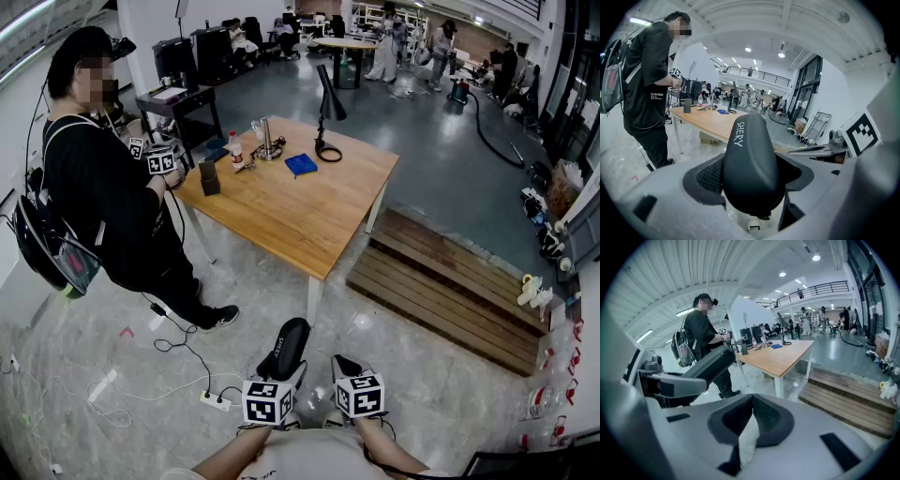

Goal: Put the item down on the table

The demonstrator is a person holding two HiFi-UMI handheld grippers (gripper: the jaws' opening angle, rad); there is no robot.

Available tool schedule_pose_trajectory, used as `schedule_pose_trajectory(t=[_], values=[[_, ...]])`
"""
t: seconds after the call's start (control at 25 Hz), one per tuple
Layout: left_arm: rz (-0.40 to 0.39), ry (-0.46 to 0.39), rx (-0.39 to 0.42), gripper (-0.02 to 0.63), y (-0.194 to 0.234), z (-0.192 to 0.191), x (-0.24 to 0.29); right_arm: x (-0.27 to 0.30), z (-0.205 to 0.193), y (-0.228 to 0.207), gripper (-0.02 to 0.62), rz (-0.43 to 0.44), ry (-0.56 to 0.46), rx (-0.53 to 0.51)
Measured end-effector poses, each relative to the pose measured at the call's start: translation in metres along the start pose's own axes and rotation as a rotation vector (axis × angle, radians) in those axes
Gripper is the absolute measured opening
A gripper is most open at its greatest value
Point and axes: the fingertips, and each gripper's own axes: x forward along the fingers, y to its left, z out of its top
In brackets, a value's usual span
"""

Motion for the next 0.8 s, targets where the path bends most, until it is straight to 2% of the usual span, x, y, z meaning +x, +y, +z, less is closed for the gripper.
schedule_pose_trajectory(t=[0.48, 0.64, 0.8], values=[[-0.015, 0.011, 0.008, 0.342, 0.026, 0.006, 0.006, 0.018, -0.003, 0.010, 0.003, -0.025, 0.024, 0.056], [-0.011, 0.017, 0.001, 0.342, 0.035, 0.014, 0.025, 0.038, 0.010, 0.001, 0.003, -0.018, 0.026, 0.062], [0.014, 0.016, -0.010, 0.342, 0.051, 0.034, 0.057, 0.072, 0.039, -0.015, 0.003, 0.007, 0.024, 0.047]])
